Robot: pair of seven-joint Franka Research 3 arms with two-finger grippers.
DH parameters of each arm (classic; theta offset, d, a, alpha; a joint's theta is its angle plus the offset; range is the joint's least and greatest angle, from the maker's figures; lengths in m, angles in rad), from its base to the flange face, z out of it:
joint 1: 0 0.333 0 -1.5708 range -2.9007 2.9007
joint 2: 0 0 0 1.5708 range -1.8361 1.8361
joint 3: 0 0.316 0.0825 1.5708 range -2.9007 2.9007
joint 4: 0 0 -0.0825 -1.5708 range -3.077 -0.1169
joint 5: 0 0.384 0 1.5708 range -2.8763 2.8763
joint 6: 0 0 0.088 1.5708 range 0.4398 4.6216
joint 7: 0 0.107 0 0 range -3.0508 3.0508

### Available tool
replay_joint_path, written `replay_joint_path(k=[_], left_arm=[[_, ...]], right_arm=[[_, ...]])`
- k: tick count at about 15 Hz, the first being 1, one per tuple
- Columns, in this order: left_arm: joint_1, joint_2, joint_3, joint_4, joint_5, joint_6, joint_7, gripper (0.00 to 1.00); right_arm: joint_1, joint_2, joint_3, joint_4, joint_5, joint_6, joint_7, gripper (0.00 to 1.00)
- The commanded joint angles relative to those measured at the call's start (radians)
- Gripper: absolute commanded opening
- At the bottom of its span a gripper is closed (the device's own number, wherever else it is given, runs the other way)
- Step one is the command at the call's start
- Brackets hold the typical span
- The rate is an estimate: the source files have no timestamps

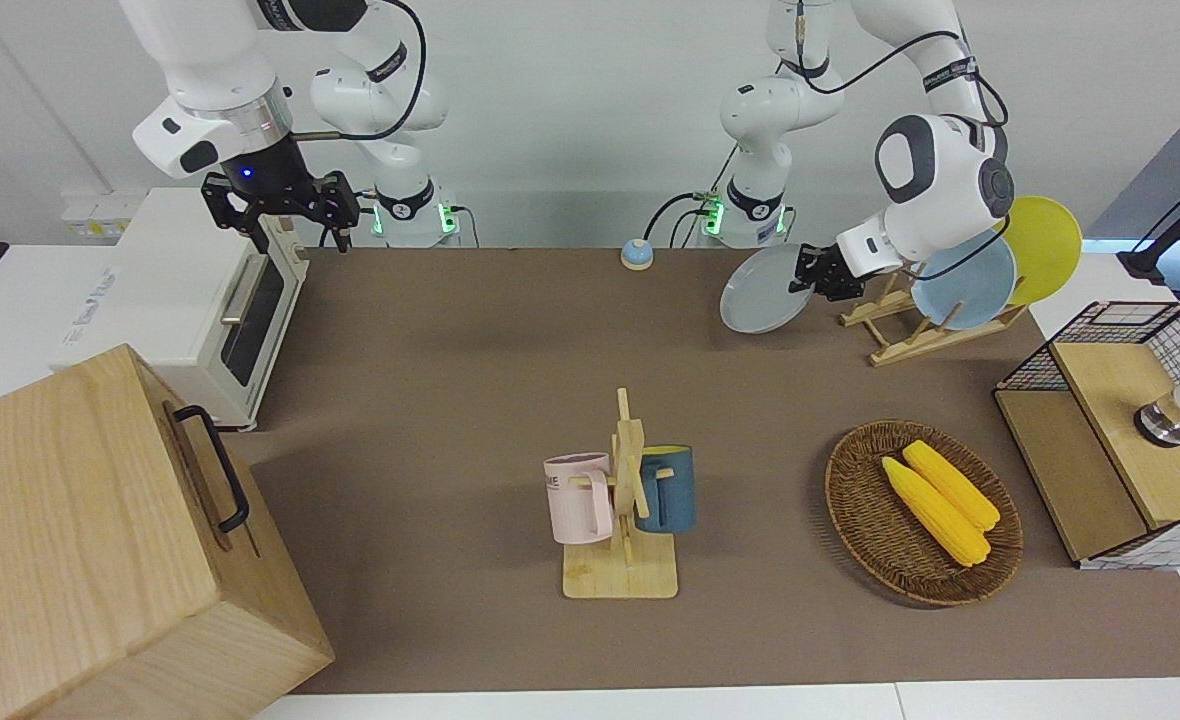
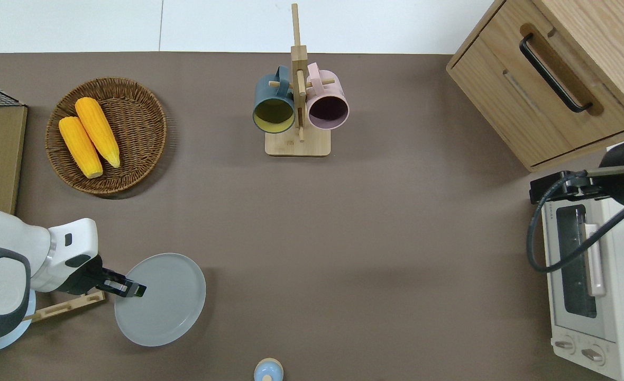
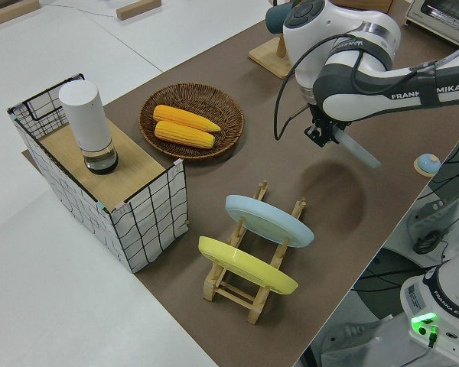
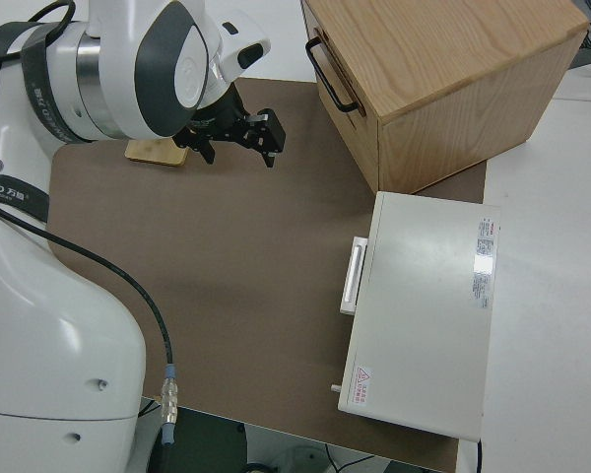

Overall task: Pick gray plate from low plate rack and place it on table with left arm
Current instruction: 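Carry the gray plate away from the rack and lower it flat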

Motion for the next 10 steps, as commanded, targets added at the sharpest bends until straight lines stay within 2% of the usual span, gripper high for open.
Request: replay_joint_path(k=[1, 9, 10], left_arm=[[0.006, 0.009, 0.003, -0.053, -0.021, 0.076, 0.068, 0.0], [0.009, 0.067, 0.006, -0.056, -0.018, 0.132, 0.103, 0.0], [0.009, 0.069, 0.006, -0.056, -0.018, 0.139, 0.103, 0.04]], right_arm=[[0.007, 0.0, -0.006, 0.006, 0.003, -0.001, 0.004, 0.983], [0.007, 0.0, -0.006, 0.006, 0.003, -0.001, 0.004, 0.983], [0.007, 0.0, -0.006, 0.006, 0.003, -0.002, 0.004, 0.983]])
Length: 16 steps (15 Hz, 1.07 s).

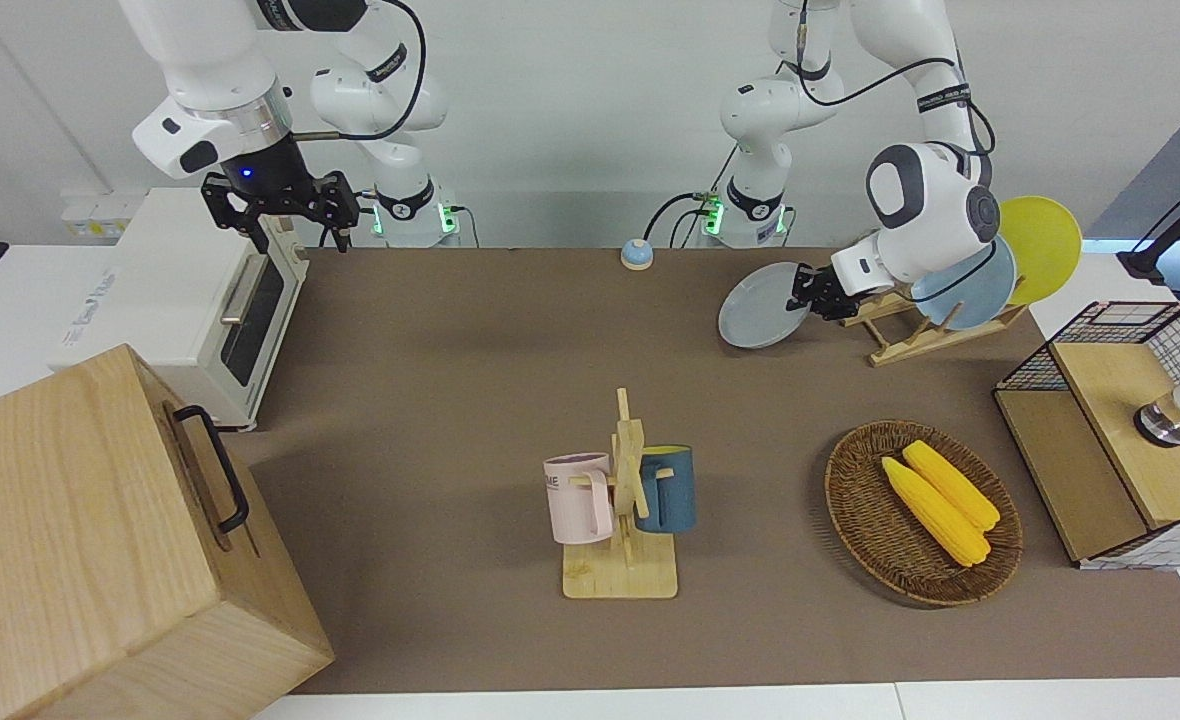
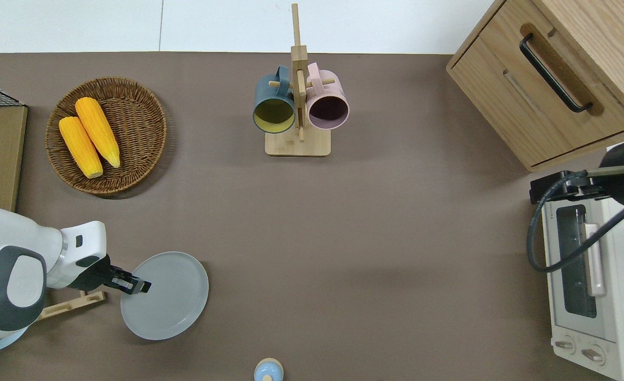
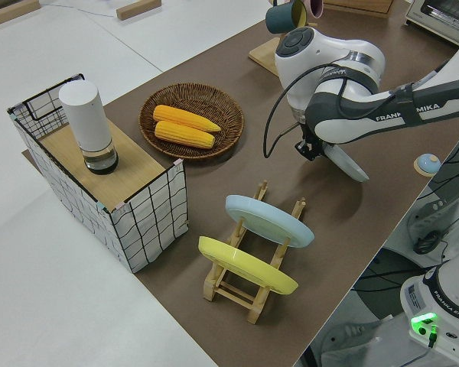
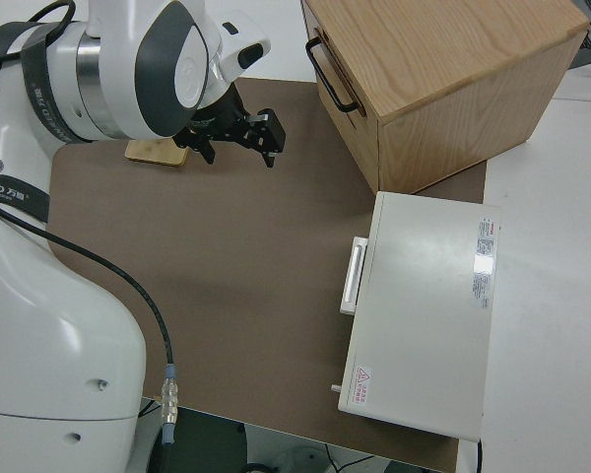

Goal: Pick gray plate from low plate rack and place it on table with left arm

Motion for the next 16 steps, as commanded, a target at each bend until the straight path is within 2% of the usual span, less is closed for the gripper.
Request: replay_joint_path(k=[1, 4, 5, 6, 16], left_arm=[[0.007, 0.014, 0.0, -0.013, -0.017, 0.043, 0.026, 0.15], [0.006, 0.015, 0.0, -0.013, -0.009, 0.054, 0.026, 0.6], [0.006, 0.015, 0.0, -0.012, -0.008, 0.056, 0.026, 0.86], [0.007, 0.014, 0.0, -0.012, -0.008, 0.06, 0.026, 0.99], [0.009, 0.014, 0.0, 0.062, -0.003, 0.102, -0.037, 0.99]], right_arm=[[0.007, 0.0, -0.006, 0.006, 0.003, -0.001, 0.004, 0.983], [0.007, 0.0, -0.006, 0.006, 0.003, -0.001, 0.004, 0.983], [0.007, 0.0, -0.006, 0.006, 0.003, -0.001, 0.004, 0.983], [0.007, 0.0, -0.006, 0.006, 0.003, -0.001, 0.004, 0.983], [0.007, 0.0, -0.006, 0.006, 0.003, -0.001, 0.004, 0.983]])
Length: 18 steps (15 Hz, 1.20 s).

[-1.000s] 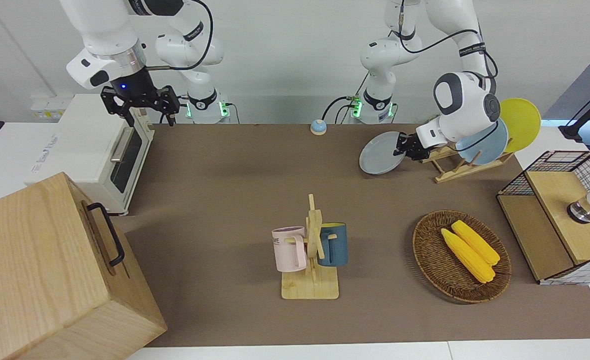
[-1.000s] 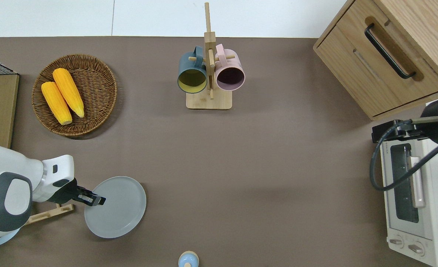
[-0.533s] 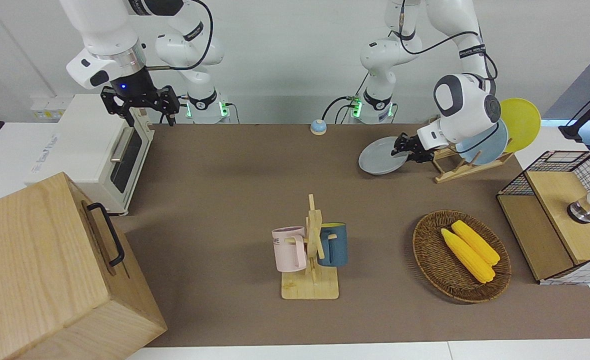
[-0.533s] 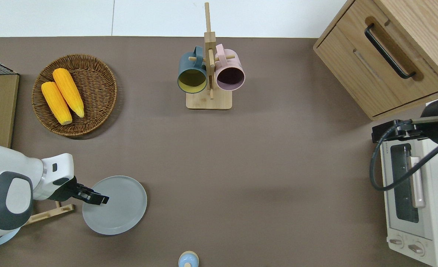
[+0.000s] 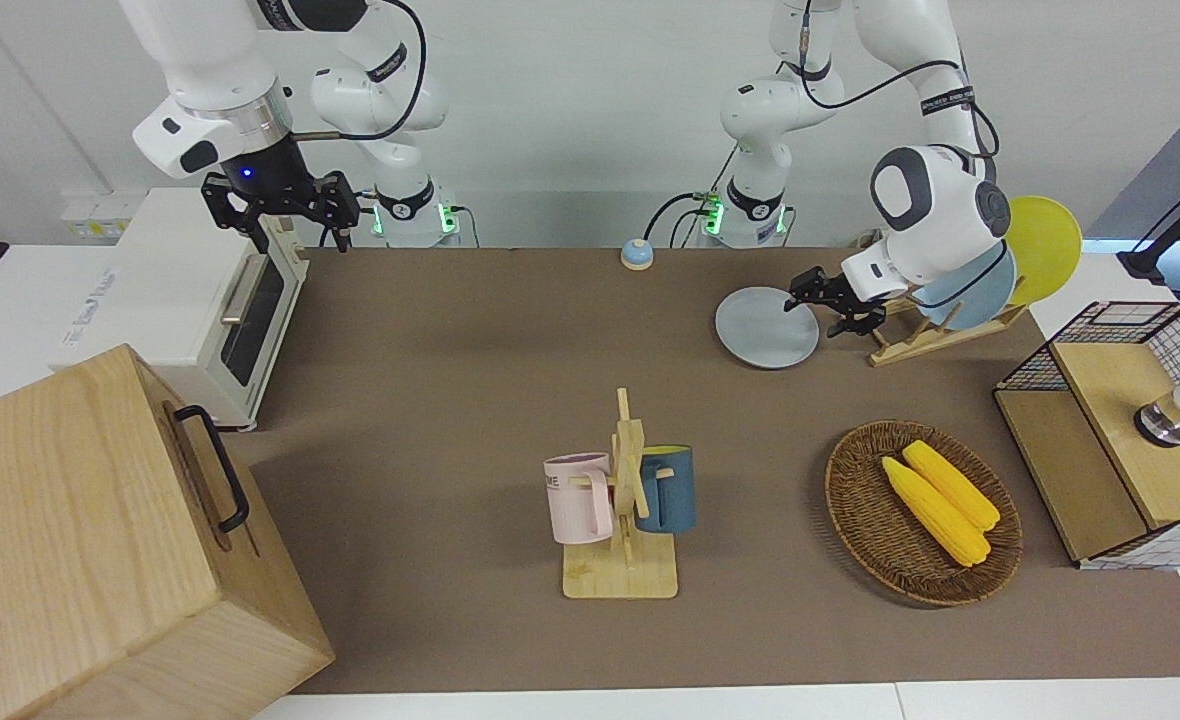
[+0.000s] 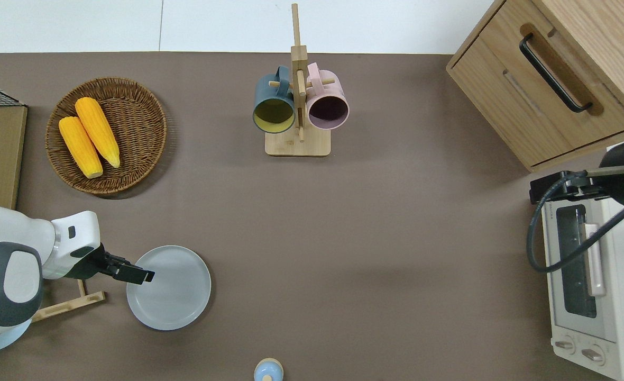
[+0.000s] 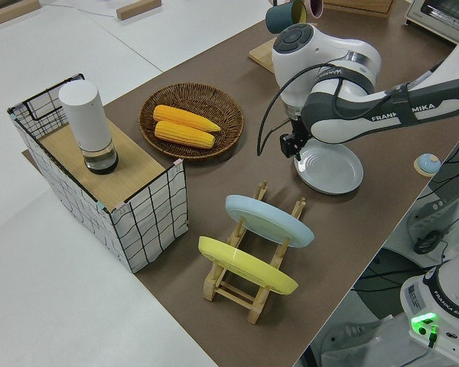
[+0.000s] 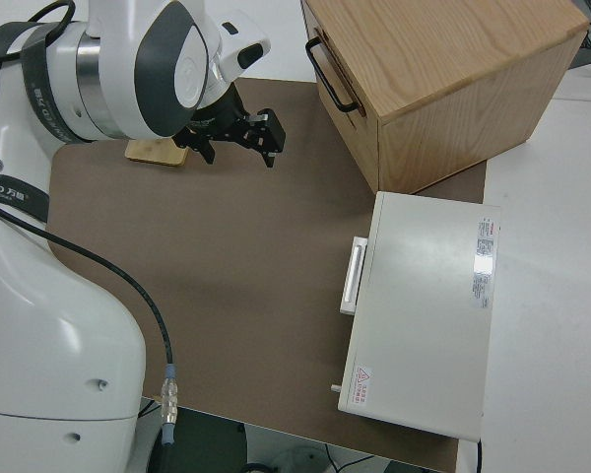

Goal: Pick gray plate from low plate rack and place it on table with left arm

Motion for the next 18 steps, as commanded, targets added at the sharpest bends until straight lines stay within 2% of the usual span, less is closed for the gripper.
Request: replay_joint_path(k=[1, 6, 13, 14, 18], left_arm=[[0.004, -0.005, -0.002, 0.046, 0.002, 0.005, -0.048, 0.99], [0.003, -0.019, -0.002, 0.135, 0.024, -0.021, -0.178, 0.99], [-0.019, -0.025, -0.017, 0.401, 0.215, -0.184, -0.457, 0.99], [-0.019, -0.025, -0.033, 0.432, 0.236, -0.201, -0.496, 0.99], [-0.019, -0.024, -0.059, 0.549, 0.288, -0.282, -0.56, 0.99]], right_arm=[[0.007, 0.0, -0.006, 0.006, 0.003, -0.001, 0.004, 0.983], [0.007, 0.0, -0.006, 0.006, 0.003, -0.001, 0.004, 0.983], [0.007, 0.0, -0.006, 0.006, 0.003, -0.001, 0.004, 0.983], [0.007, 0.0, -0.006, 0.006, 0.003, -0.001, 0.004, 0.983], [0.007, 0.0, -0.006, 0.006, 0.003, -0.001, 0.004, 0.983]])
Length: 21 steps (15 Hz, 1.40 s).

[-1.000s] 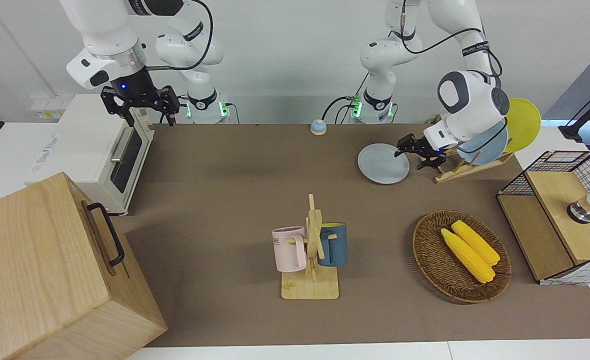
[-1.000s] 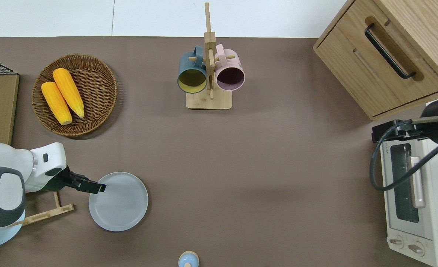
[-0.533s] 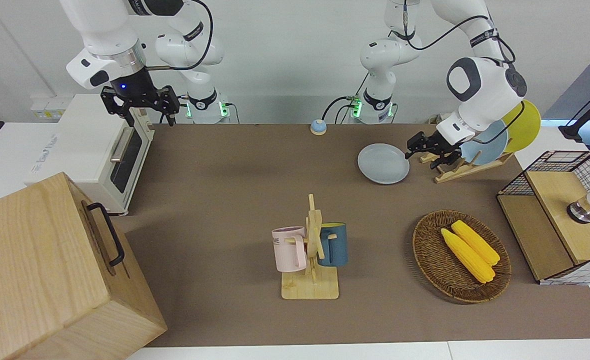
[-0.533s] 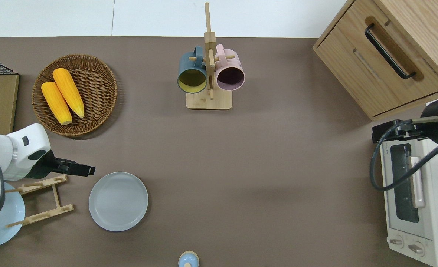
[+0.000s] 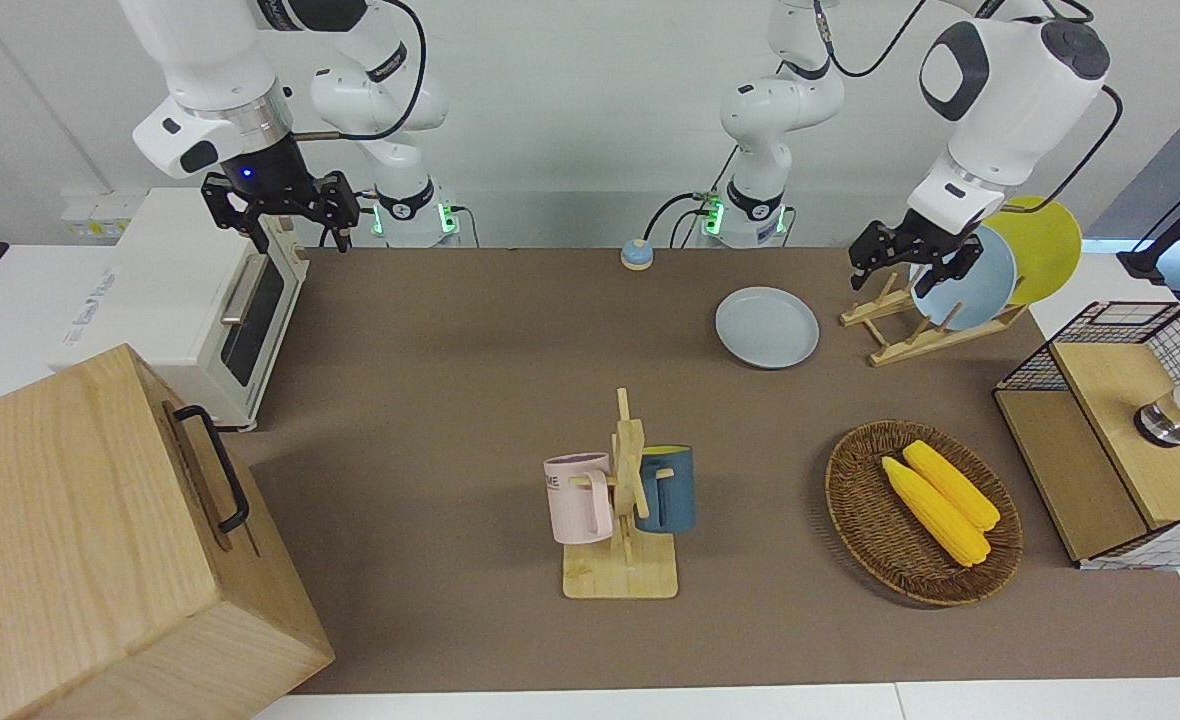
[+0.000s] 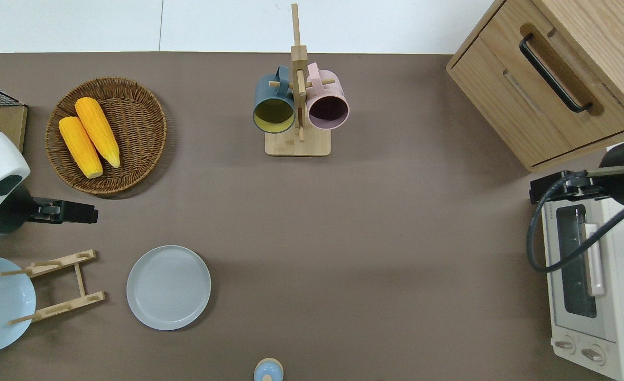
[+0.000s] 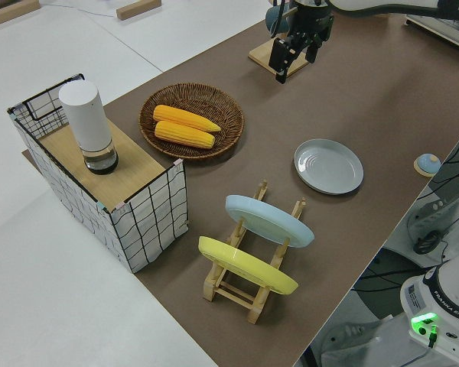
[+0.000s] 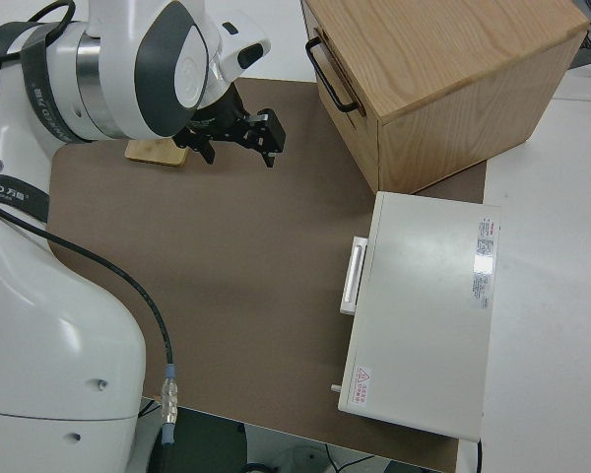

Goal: Pick gray plate from low plate rack and place it on table with left arm

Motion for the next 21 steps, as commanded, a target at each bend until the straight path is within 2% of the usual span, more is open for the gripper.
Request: replay_joint_path(k=[1, 4, 12, 14, 15, 17, 18, 21], left_arm=[[-0.009, 0.016, -0.013, 0.124, 0.043, -0.099, -0.08, 0.99], [-0.016, 0.017, -0.008, 0.175, 0.044, -0.154, -0.094, 1.0], [-0.035, 0.011, -0.013, 0.181, 0.115, -0.217, -0.103, 1.0], [-0.11, 0.011, 0.027, 0.181, 0.115, -0.219, -0.104, 1.0], [-0.151, 0.011, 0.064, 0.181, 0.113, -0.219, -0.103, 1.0], [-0.28, 0.014, 0.181, 0.176, 0.104, -0.211, -0.1, 1.0], [-0.323, 0.016, 0.22, 0.173, 0.098, -0.208, -0.101, 1.0], [-0.339, 0.017, 0.233, 0.167, 0.079, -0.191, -0.089, 1.0]], right_arm=[[0.007, 0.0, -0.006, 0.006, 0.003, -0.001, 0.004, 0.983], [0.007, 0.0, -0.006, 0.006, 0.003, -0.001, 0.004, 0.983], [0.007, 0.0, -0.006, 0.006, 0.003, -0.001, 0.002, 0.983], [0.007, 0.0, -0.006, 0.006, 0.003, -0.001, 0.004, 0.983], [0.007, 0.0, -0.006, 0.006, 0.003, -0.001, 0.004, 0.983], [0.007, 0.0, -0.006, 0.006, 0.003, -0.002, 0.004, 0.983], [0.007, 0.0, -0.006, 0.006, 0.003, -0.001, 0.004, 0.983], [0.007, 0.0, -0.006, 0.006, 0.003, -0.001, 0.004, 0.983]])
